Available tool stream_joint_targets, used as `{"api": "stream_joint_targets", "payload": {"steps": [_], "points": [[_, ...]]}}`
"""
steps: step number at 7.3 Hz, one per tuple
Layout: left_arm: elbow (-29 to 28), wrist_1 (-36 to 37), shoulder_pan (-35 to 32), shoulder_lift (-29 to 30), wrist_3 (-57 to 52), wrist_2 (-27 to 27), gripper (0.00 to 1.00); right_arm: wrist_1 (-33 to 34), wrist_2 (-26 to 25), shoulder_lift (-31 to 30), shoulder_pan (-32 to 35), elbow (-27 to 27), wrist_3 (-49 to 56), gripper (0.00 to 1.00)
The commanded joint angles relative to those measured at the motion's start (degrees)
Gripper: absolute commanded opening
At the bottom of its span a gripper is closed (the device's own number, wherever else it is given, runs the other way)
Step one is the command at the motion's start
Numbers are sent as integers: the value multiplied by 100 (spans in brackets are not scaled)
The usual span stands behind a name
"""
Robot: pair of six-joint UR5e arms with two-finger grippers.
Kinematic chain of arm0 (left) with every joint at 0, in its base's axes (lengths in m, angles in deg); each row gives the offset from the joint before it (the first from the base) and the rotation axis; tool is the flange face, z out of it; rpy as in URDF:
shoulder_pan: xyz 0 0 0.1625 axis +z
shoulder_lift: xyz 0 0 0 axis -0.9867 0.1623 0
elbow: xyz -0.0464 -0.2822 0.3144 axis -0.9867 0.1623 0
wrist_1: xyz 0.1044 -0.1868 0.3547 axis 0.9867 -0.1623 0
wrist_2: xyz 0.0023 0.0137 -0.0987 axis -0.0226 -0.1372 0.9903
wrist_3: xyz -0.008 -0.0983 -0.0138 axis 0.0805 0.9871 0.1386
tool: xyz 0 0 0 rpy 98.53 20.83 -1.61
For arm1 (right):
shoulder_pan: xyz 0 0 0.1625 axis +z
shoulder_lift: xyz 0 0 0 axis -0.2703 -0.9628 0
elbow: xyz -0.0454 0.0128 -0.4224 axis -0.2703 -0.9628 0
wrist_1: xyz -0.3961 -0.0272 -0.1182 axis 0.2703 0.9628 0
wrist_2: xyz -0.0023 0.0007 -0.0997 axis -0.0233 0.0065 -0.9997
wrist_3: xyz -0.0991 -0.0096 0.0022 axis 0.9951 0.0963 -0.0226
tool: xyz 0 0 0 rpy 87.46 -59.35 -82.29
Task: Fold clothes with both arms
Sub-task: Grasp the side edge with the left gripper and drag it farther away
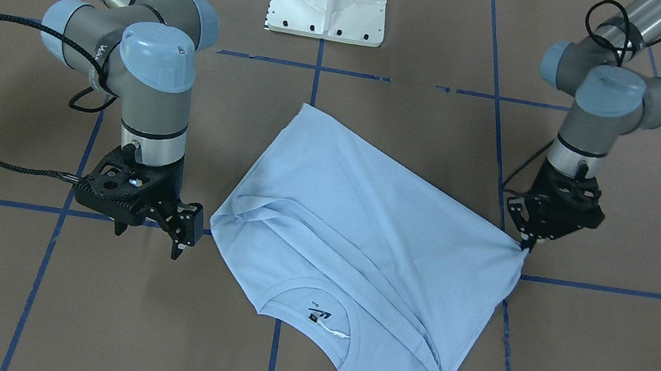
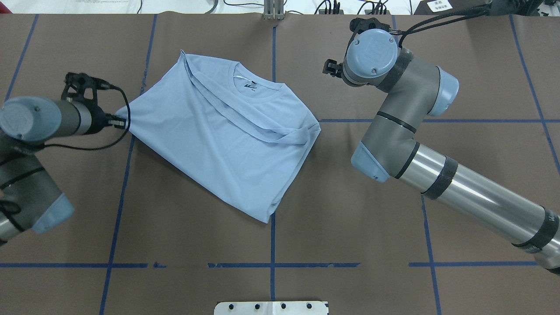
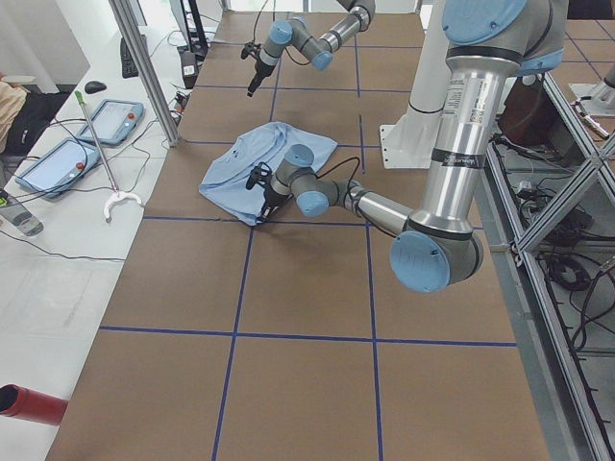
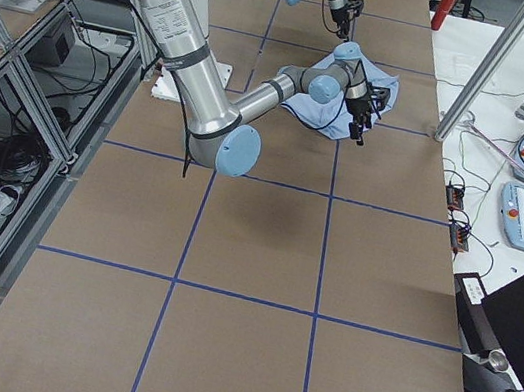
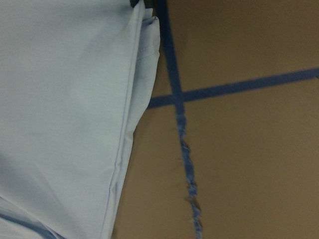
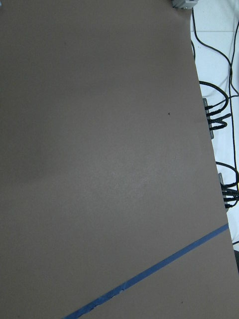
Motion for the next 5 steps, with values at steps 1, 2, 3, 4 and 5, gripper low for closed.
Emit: {"api": "stream_joint_targets", "payload": {"steps": [1, 2, 3, 4, 5], "points": [[-1919, -293, -716, 1380, -593, 5, 0, -7, 0, 17, -8, 18, -31, 100], [-2825, -598, -883, 1995, -794, -4, 0, -16, 0, 44, -17, 27, -57, 100], [-3765, -802, -954, 2637, -848, -22, 0, -216, 0, 44, -17, 27, -75, 100], [-4009, -960, -964, 2774, -849, -126, 0, -305, 0, 35, -26, 27, -83, 100], [-3977, -1058, -1007, 2740, -858, -93, 35, -306, 0, 70, -78, 27, -179, 100]]}}
